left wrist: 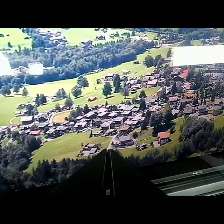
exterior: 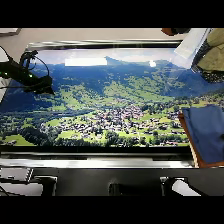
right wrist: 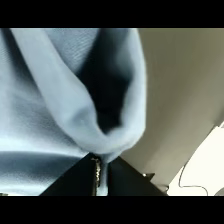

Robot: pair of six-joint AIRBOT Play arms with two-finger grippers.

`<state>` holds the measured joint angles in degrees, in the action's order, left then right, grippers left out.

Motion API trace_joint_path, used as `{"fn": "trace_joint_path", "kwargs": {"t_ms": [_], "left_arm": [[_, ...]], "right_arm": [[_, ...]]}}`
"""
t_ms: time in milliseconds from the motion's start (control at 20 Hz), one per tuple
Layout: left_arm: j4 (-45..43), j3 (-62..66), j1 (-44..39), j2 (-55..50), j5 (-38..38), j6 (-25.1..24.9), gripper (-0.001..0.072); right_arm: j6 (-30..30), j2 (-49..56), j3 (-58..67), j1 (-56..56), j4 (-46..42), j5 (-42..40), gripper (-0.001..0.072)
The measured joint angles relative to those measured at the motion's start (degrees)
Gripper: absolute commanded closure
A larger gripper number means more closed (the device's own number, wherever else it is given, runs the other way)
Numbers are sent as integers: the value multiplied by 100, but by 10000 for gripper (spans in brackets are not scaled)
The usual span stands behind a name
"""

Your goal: Fold the clothes and pants, and hang the long-sleeved shirts on hangers.

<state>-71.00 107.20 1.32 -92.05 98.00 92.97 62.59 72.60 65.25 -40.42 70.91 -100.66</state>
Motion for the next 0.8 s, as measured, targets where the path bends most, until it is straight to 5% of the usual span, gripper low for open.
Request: {"fn": "trace_joint_path", "kwargs": {"t_ms": [150, 200, 300, 400, 550, 800], "left_arm": [[0, 0, 0, 0, 0, 0, 689], [0, 0, 0, 0, 0, 0, 688], [0, 0, 0, 0, 0, 0, 688], [0, 0, 0, 0, -11, -2, 688], [0, 0, 0, 7, -144, -55, 690], [2, -459, 0, 448, -649, -302, 690]], "right_arm": [[-4, 0, -157, 0, -133, 17, 249], [-22, -2, -186, 0, -229, 37, 212], [-48, -22, -188, 0, -466, 85, 264], [-44, -76, -61, 0, -522, 280, 478], [271, -256, 258, 42, 315, 992, 579], [1486, -610, 509, 1329, 2317, 2430, 637]]}}
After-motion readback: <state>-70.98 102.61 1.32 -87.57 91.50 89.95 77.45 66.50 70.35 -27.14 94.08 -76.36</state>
